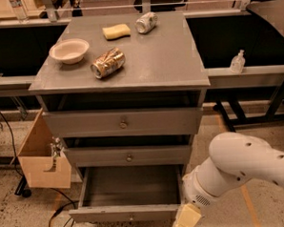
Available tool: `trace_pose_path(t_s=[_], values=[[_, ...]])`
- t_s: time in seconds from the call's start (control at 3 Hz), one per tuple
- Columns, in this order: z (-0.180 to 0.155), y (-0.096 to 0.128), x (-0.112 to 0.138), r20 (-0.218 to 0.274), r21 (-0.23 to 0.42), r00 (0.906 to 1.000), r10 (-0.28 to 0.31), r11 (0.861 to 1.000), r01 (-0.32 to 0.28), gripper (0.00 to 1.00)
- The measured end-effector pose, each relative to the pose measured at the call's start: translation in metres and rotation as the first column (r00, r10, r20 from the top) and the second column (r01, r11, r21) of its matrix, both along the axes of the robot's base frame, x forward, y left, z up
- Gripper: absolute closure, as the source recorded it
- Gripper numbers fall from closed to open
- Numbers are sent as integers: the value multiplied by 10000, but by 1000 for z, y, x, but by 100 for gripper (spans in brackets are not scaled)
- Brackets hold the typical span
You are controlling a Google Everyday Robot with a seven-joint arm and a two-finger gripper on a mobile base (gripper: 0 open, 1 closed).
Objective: Close bottom drawer
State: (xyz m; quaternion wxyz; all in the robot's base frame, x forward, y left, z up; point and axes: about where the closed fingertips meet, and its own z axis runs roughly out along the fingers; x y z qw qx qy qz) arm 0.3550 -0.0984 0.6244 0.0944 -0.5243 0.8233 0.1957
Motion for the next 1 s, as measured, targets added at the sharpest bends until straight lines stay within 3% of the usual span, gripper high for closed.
trace_pose_path(t_s=[0.33,1.0], values=[[-40,13,0,-163,348,9976,-679,9970,685,0],[-126,49,0,-588,1262,9956,-724,9888,793,0]])
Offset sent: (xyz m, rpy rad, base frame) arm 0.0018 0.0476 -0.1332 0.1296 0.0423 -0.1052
